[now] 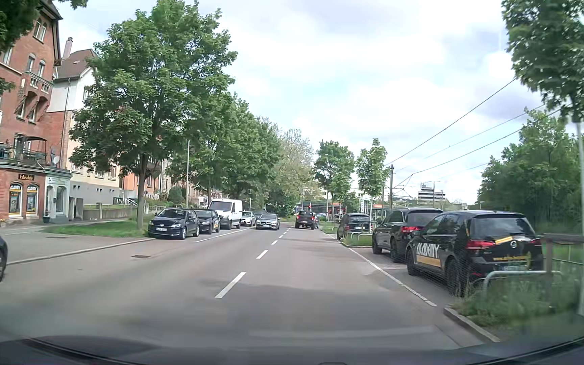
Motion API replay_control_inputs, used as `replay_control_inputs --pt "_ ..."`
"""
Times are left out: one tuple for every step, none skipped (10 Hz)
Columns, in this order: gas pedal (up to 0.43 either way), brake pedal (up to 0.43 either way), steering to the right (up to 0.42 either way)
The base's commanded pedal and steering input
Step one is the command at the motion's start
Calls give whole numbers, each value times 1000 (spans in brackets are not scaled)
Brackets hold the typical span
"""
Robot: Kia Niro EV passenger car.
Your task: Follow the waypoints while adhering to traffic rules and regulations
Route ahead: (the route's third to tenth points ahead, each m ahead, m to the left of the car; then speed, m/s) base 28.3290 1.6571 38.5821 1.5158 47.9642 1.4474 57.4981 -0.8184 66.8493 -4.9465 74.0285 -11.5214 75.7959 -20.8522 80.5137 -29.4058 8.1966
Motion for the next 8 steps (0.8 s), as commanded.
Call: replay_control_inputs --pt "0 0 0" --pt "0 0 0" --pt "0 0 0" --pt "0 0 0" --pt "0 0 -1" --pt "0 0 -1" --pt "0 0 -3" --pt "0 0 -3"
